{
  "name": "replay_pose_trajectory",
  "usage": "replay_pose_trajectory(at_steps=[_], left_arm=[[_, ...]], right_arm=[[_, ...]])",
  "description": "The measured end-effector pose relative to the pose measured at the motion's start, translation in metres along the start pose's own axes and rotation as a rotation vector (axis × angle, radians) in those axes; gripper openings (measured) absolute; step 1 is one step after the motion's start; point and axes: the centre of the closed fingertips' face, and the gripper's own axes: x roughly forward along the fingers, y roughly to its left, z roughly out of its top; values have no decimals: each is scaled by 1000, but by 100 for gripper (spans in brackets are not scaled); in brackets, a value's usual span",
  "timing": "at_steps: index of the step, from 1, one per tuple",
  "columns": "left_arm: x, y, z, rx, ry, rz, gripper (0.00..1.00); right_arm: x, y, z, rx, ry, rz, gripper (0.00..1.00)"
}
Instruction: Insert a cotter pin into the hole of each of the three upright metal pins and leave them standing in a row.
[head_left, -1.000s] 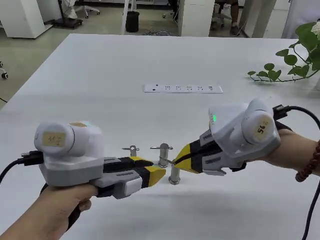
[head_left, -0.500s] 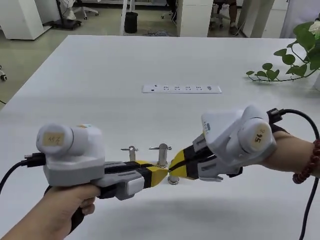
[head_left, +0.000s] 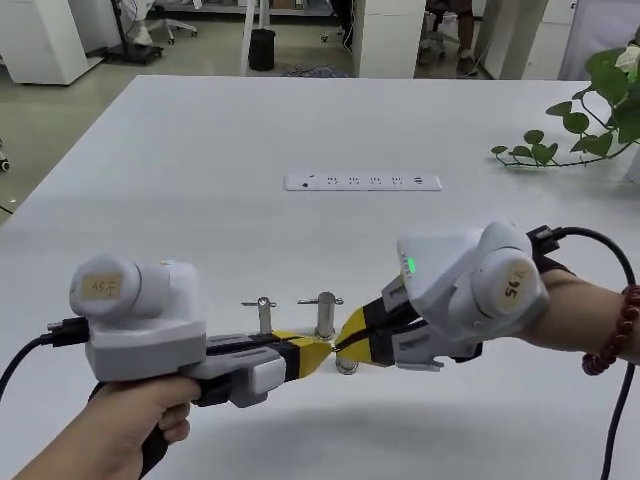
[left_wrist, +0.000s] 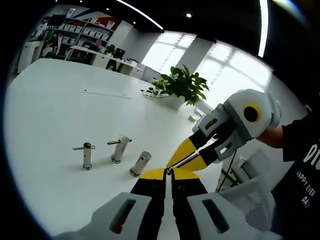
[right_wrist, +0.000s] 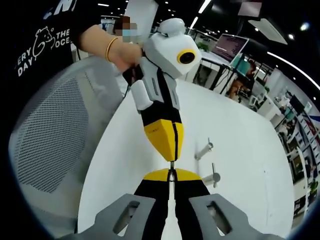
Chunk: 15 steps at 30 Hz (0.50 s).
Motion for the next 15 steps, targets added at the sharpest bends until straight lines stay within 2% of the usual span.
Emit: replay_pose_trajectory(at_steps=[6, 15], left_arm=[[-1, -1, 0, -3, -15, -8, 0], [-1, -2, 3, 74, -32, -8, 0]], right_arm=[[0, 1, 1, 6, -6, 0, 0], [0, 0, 0, 113, -39, -15, 0]])
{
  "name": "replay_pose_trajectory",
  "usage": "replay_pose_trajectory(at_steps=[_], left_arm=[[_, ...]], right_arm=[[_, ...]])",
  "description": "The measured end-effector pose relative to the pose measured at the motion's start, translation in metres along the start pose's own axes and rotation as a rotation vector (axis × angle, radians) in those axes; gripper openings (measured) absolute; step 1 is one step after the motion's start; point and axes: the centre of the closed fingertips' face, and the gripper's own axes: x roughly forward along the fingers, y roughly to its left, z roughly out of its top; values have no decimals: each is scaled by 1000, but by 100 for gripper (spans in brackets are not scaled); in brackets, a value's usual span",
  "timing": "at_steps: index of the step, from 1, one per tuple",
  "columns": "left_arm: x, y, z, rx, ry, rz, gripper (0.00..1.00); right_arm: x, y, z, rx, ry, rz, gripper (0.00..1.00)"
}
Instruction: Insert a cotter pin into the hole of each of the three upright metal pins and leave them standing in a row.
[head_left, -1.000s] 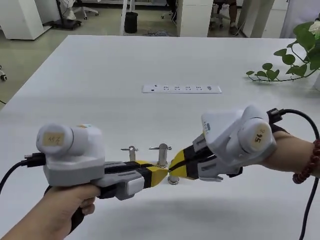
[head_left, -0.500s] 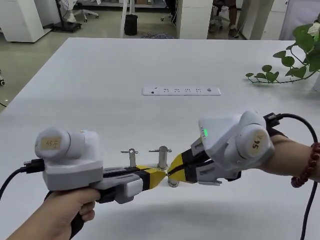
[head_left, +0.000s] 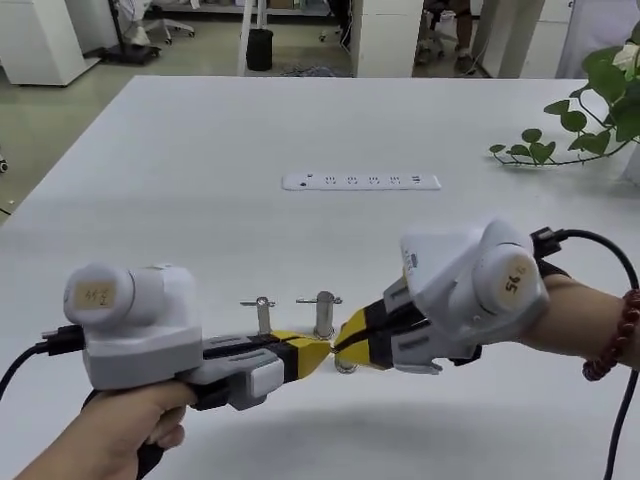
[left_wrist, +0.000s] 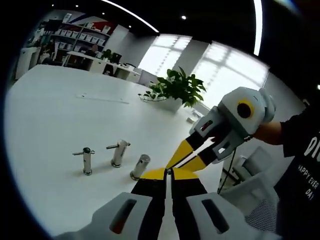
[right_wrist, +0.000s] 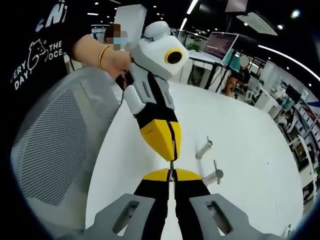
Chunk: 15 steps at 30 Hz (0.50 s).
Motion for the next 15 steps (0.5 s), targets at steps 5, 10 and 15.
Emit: replay_pose_trajectory(at_steps=[5, 10, 15], left_arm=[[0, -2, 5, 38, -24, -15, 0], [-2, -2, 6, 50, -35, -22, 0], [-4, -5, 7, 58, -50, -40, 0]], right_arm=[[0, 1, -3, 151, -40, 11, 0], [0, 0, -7, 297, -95, 14, 3], [-1, 3, -6, 444, -175, 45, 5]])
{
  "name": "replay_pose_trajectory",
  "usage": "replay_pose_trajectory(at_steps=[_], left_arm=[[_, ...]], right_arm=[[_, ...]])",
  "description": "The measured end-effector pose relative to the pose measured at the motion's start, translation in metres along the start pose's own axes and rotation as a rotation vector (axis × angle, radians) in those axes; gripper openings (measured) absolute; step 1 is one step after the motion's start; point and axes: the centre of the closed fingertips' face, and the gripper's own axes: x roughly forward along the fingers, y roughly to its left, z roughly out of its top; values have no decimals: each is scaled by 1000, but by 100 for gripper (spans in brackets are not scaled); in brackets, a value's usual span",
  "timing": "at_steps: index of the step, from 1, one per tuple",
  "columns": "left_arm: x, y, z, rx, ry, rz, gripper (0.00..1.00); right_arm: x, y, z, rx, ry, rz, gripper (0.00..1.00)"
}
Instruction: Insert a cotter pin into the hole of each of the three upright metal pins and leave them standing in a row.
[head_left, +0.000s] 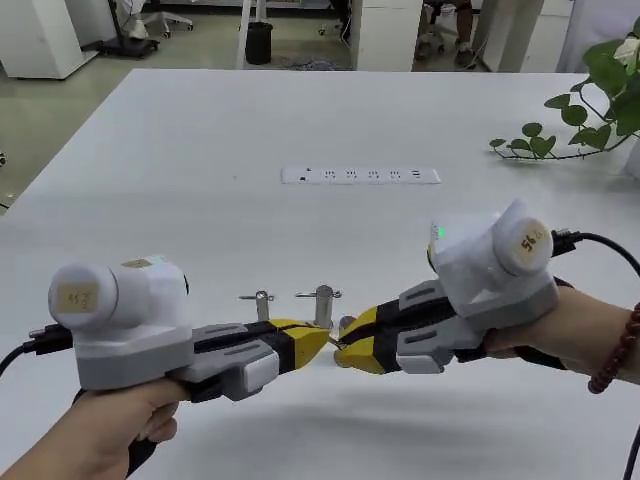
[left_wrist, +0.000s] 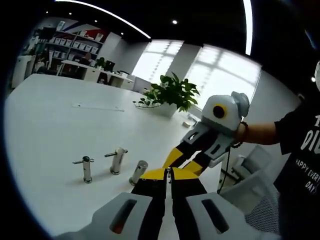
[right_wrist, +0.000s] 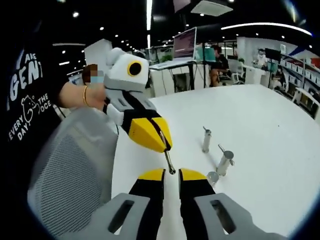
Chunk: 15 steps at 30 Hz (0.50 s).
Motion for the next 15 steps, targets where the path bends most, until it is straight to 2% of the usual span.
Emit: replay_pose_trajectory(at_steps=[6, 10, 14, 15], left_arm=[[-5, -1, 1, 39, -10, -28, 0], [-8, -4, 1, 61, -19, -50, 0], [-10, -8, 0, 61, -24, -78, 0], [-11, -9, 0, 61, -26, -83, 0]], right_arm=[[-3, 2, 2, 97, -59, 21, 7], [-4, 9, 6, 155, -102, 69, 6], [-3, 15, 8, 191, -126, 89, 6], [-3, 19, 10, 201, -140, 109, 5]])
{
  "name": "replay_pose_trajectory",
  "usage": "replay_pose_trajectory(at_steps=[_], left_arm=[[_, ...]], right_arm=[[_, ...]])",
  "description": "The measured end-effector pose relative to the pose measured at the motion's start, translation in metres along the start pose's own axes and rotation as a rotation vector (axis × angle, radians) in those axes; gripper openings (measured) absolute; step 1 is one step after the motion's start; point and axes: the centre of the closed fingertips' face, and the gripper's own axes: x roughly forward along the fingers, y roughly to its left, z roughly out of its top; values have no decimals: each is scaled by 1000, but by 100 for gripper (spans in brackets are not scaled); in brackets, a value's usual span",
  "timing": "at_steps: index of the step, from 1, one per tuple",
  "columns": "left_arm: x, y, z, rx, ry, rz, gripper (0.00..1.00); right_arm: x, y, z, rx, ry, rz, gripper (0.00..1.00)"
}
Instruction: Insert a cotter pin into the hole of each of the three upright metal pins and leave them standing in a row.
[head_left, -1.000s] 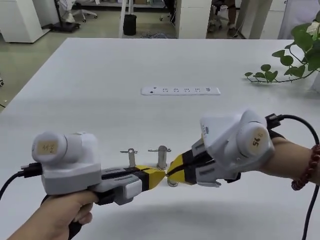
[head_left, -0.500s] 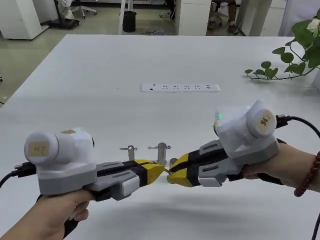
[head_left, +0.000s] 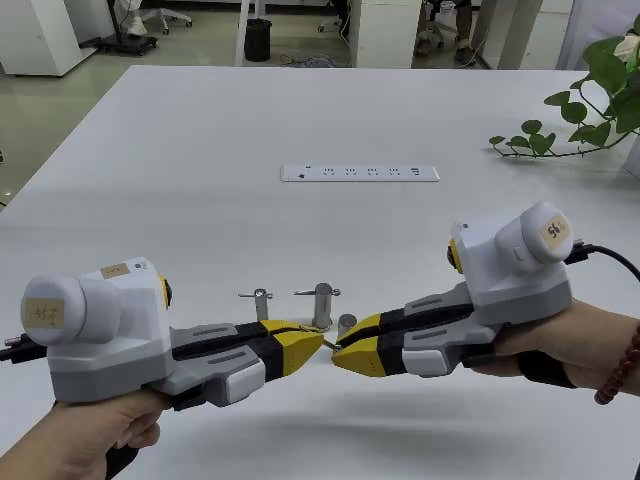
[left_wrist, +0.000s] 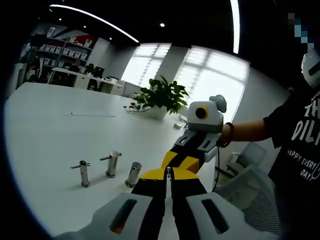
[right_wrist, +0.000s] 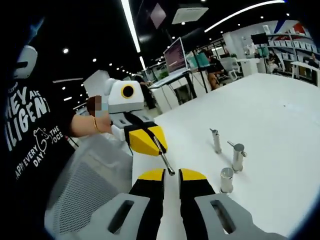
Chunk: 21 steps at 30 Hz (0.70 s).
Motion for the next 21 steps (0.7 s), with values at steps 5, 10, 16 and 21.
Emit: replay_pose_trajectory(at_steps=[5, 10, 16, 21], left_arm=[[-2, -5, 1, -21, -21, -25, 0], [-1, -8, 1, -25, -24, -40, 0], [-1, -9, -2, -40, -20, -46, 0], [0, -14, -8, 17, 13, -55, 0]], right_arm=[[2, 7, 0, 8, -4, 22, 4], [2, 7, 1, 5, -10, 34, 1], [1, 11, 0, -57, 11, 40, 0], [0, 12, -6, -174, 86, 37, 0]])
